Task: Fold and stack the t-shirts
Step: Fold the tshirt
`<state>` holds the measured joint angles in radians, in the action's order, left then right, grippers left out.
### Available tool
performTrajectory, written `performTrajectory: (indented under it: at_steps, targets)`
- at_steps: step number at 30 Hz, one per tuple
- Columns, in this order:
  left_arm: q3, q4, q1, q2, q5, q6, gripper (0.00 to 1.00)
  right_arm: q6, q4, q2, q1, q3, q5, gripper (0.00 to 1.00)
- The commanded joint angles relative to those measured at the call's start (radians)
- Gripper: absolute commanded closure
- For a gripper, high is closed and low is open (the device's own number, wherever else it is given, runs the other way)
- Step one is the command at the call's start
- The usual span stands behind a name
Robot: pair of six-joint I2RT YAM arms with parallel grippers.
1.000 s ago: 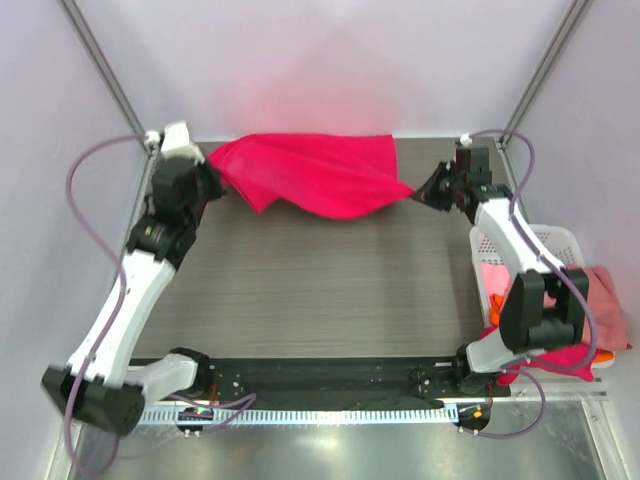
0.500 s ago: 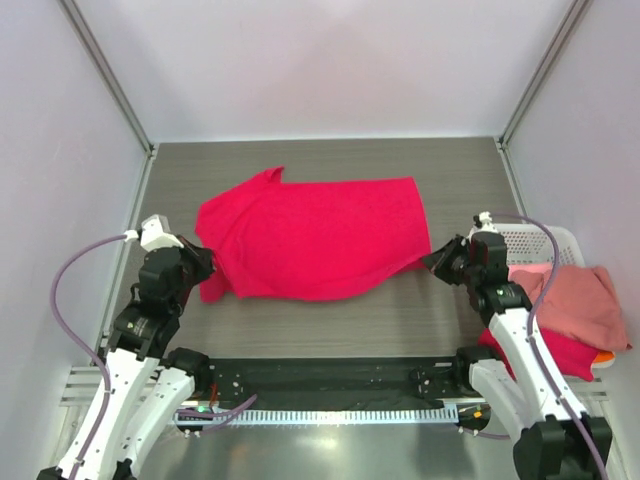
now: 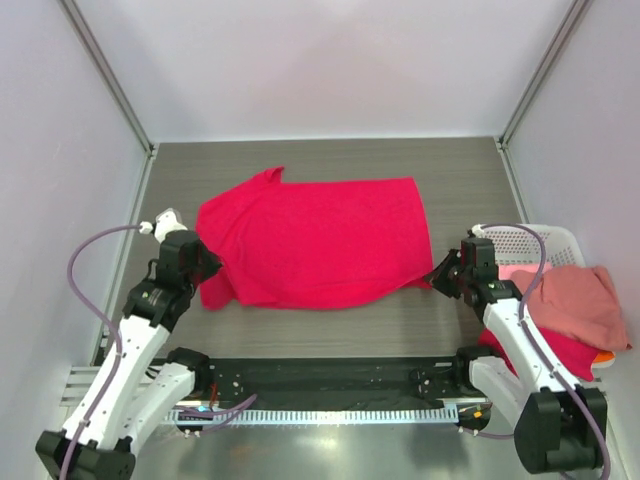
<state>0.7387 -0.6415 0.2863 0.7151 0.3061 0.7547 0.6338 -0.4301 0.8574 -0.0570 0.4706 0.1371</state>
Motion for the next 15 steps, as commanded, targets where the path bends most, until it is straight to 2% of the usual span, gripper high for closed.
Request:
performTrajectory:
  at_steps: [1, 8, 15]
  targets:
    - [0.076, 0.048, -0.001, 0.078, 0.054, 0.018, 1.0, -0.025, 0.076, 0.067, 0.002, 0.086, -0.069, 0.99]
    - [0.169, 0.097, -0.001, 0.201, 0.209, -0.009, 0.98, -0.033, 0.122, 0.187, 0.0, 0.19, -0.125, 0.99]
    - [0.195, 0.196, 0.001, 0.277, 0.268, -0.037, 0.96, -0.045, 0.175, 0.368, 0.0, 0.298, -0.129, 0.99]
